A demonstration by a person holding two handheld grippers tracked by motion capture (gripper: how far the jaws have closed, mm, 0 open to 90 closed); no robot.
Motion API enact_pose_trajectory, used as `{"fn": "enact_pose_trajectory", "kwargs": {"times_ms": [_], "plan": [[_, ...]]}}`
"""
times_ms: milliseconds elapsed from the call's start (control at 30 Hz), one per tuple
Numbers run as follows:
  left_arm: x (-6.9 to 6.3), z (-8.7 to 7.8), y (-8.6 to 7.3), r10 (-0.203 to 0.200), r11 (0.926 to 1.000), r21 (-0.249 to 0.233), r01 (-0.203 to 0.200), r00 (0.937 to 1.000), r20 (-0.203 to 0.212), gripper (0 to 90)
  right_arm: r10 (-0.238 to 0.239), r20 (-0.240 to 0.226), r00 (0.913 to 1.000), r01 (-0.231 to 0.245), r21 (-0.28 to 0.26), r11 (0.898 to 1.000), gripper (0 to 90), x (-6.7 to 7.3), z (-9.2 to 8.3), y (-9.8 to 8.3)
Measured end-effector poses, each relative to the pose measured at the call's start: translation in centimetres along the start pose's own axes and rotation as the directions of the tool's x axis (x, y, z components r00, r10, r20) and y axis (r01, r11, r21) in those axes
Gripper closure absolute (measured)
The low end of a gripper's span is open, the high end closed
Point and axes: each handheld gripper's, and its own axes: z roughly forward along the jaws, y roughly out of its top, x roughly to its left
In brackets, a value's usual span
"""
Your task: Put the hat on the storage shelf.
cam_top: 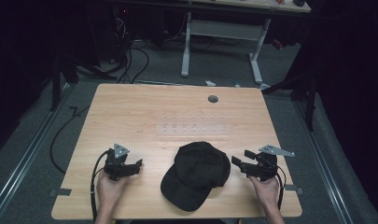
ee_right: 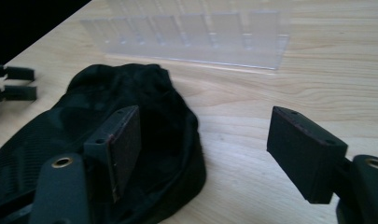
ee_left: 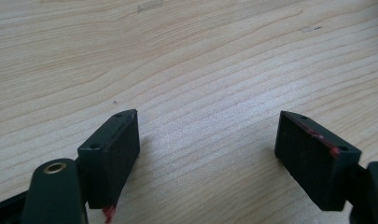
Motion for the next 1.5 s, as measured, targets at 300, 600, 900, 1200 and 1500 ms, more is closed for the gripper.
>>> {"fn": "enact_pose_trajectory", "kwargs": {"times_ms": [300, 600, 900, 1200, 1500], "plan": [[0.0, 0.0, 0.0, 0.001, 1.0000, 0.000, -0.001, 1.0000, 0.000, 22.4, -0.062, -0.056, 0.9965, 0.063, 0.017, 0.998, 24.4, 1.6, 0.6, 1.2], [0.0, 0.0, 0.0, 0.000, 1.0000, 0.000, 0.000, 1.0000, -0.001, 22.4, -0.082, -0.079, 0.9935, 0.088, 0.063, 0.994, 25.8, 2.9, 2.2, 2.3], [0.0, 0.0, 0.0, 0.000, 1.0000, -0.001, 0.000, 1.0000, -0.001, 22.4, -0.091, -0.090, 0.9918, 0.102, 0.121, 0.987, 27.4, 3.4, 4.1, 3.0], [0.0, 0.0, 0.0, 0.000, 1.0000, -0.001, 0.000, 1.0000, -0.002, 22.5, -0.073, -0.092, 0.9930, 0.089, 0.184, 0.979, 29.6, 3.2, 5.8, 3.0], [0.0, 0.0, 0.0, 0.000, 1.0000, -0.001, 0.000, 1.0000, -0.002, 22.6, -0.029, -0.101, 0.9945, 0.052, 0.229, 0.972, 42.5, 2.9, 7.1, 2.4]]}}
